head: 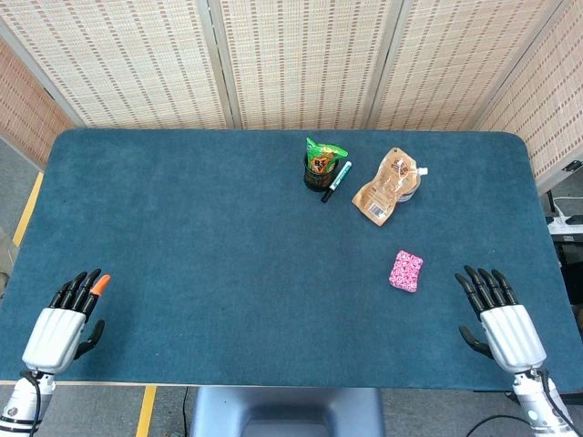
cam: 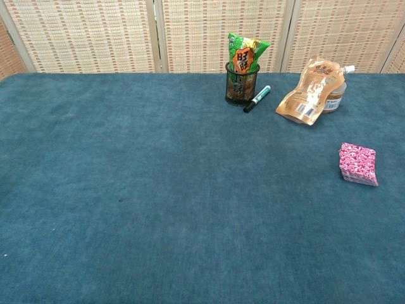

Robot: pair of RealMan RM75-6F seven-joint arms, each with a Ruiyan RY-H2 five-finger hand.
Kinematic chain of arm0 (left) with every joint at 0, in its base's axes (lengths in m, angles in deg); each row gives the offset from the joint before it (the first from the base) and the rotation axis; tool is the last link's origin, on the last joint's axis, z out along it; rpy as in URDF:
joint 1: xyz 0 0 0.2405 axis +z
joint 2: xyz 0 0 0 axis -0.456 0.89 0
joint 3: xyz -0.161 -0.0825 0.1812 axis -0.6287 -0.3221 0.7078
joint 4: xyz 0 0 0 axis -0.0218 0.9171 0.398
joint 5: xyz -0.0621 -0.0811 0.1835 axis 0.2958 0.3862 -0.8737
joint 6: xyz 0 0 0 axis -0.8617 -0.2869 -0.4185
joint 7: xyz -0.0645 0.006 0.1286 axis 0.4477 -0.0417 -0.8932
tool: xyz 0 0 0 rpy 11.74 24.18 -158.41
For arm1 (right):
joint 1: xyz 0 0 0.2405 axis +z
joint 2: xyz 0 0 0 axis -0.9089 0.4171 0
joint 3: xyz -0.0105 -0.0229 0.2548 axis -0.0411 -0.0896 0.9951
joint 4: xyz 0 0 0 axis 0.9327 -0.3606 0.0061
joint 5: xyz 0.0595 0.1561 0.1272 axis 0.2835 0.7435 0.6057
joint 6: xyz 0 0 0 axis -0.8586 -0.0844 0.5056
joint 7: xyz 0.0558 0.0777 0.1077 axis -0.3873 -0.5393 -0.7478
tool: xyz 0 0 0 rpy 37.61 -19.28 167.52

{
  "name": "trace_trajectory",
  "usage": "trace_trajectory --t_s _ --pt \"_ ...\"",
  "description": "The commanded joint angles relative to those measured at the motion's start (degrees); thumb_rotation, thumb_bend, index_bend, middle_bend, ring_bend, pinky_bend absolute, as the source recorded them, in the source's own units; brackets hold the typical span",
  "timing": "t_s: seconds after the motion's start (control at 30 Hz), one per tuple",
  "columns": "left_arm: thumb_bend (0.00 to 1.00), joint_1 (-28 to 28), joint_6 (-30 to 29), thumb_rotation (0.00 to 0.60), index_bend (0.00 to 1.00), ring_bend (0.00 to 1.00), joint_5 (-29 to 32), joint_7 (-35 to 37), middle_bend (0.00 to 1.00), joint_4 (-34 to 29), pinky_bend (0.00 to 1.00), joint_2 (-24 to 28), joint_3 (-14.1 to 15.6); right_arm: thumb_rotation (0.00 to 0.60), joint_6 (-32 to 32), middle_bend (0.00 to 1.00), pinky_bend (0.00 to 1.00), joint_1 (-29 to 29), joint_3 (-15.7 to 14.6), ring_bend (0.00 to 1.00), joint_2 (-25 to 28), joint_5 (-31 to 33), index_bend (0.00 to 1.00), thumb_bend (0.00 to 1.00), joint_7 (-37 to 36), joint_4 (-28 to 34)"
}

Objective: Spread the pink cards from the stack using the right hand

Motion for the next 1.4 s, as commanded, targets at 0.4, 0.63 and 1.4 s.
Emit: trace_trajectory --t_s 0.4,0.63,1.4 --pt "0.46 -0.1 0.5 0.600 0.00 0.02 0.8 -0.7 0.00 -0.4 0.16 -0.1 -0.4 0.600 -2.4 0.00 0.00 2.5 1.9 0.00 -1.0 -0.1 0.00 0.23 -0.4 -4.1" --pt "0.46 -0.6 1.9 0.600 0.00 0.02 1.7 -0.8 0.00 -0.5 0.16 -0.2 -0.7 0.600 -13.8 0.00 0.00 12.2 0.7 0.00 2.3 -6.7 0.00 0.23 1.5 -11.3" --pt "0.46 -1.2 3.2 0.600 0.00 0.03 2.4 -2.0 0.00 0.3 0.17 -1.4 -0.8 0.600 -23.1 0.03 0.00 25.5 -3.9 0.00 -8.2 -13.8 0.07 0.23 -8.8 -33.3"
